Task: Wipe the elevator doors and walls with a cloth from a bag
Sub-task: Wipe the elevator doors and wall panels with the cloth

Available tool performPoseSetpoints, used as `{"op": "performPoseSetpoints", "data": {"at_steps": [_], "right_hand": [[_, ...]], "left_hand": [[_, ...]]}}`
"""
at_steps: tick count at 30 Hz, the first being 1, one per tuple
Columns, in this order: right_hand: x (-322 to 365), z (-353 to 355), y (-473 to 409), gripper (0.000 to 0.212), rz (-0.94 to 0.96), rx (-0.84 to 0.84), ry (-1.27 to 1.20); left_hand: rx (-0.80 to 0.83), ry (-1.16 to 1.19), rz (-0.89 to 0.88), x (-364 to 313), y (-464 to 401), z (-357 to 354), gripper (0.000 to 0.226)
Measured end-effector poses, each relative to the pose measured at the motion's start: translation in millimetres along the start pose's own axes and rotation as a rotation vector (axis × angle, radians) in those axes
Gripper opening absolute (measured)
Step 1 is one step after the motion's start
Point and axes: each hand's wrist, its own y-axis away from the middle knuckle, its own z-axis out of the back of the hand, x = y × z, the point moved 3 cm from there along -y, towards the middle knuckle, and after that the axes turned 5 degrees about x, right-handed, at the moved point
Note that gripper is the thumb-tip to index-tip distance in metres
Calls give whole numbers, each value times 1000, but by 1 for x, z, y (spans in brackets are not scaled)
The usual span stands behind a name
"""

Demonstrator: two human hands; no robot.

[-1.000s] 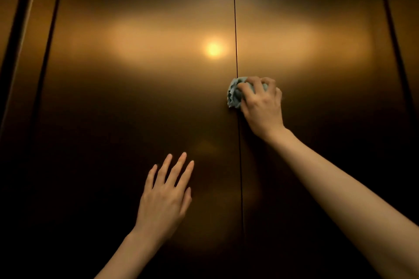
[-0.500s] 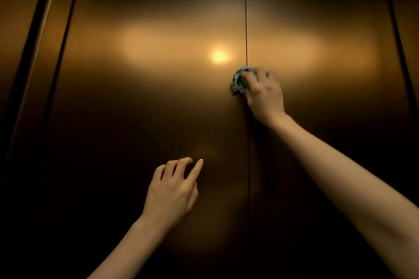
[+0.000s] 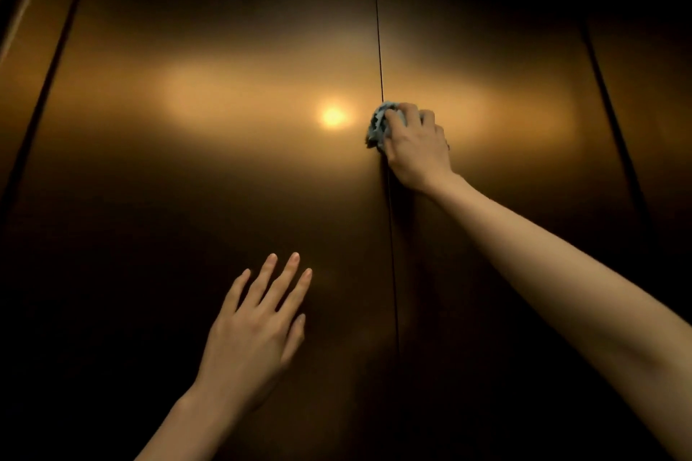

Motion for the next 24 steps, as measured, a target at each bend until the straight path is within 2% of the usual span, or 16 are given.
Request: {"op": "performPoseSetpoints", "data": {"at_steps": [6,12,15,20,24], "right_hand": [[4,3,-52,36,-91,-9,21],[4,-15,-13,36,-76,-109,-41],[1,-10,-31,33,-93,-113,-33],[0,3,-65,31,-125,-63,-25],[8,6,-36,32,-78,-22,-20]], "left_hand": [[-24,36,5,-2,-1,-3,53],[-9,31,4,-6,-2,-5,52],[10,22,8,-4,-2,-3,53],[24,-3,2,-2,-1,-1,54],[26,-28,-4,2,-2,2,55]]}}
